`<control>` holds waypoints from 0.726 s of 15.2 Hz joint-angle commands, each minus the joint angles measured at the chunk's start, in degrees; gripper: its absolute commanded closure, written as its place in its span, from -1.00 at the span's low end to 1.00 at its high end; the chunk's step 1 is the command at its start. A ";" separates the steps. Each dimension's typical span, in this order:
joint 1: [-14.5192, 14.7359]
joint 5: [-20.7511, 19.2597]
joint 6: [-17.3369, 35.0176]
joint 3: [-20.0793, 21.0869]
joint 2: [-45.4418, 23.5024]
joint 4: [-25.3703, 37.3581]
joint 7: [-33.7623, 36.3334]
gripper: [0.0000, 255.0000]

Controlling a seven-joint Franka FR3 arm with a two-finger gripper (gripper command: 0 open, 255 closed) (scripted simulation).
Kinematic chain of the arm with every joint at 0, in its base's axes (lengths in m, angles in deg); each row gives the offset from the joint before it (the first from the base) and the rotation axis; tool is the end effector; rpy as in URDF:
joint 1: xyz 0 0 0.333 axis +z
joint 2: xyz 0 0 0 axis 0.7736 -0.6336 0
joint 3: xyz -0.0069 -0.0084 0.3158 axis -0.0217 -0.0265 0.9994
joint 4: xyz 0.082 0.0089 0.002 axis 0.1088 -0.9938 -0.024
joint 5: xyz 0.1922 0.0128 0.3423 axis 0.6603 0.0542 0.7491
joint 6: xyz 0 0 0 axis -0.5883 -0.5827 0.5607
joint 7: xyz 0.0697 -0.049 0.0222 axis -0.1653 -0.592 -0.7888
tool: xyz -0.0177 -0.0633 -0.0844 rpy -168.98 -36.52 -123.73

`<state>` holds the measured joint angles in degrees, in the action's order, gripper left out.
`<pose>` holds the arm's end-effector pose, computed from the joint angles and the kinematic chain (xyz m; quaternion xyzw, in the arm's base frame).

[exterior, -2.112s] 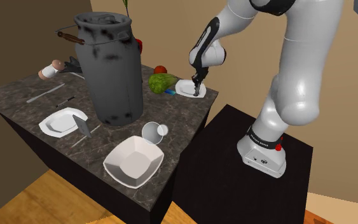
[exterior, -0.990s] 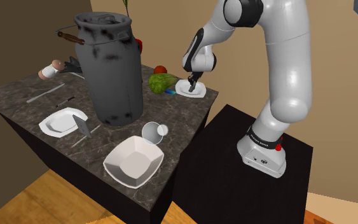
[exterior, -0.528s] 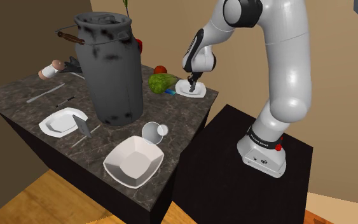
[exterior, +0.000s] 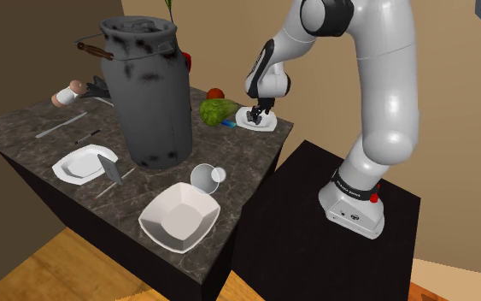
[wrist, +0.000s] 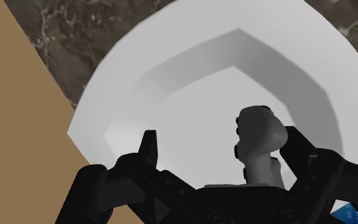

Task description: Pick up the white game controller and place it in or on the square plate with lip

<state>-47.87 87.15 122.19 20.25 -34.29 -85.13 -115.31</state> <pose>0.4970 -0.2323 0.1531 0.9935 -0.0690 0.0611 0.0673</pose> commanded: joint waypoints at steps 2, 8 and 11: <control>4.54 -3.46 -2.98 -5.05 5.44 -2.97 2.57 -1.00; 5.97 -4.80 -3.92 -6.64 6.99 -3.64 3.59 -1.00; 5.97 -4.80 -3.92 -6.64 6.99 -3.64 3.59 -1.00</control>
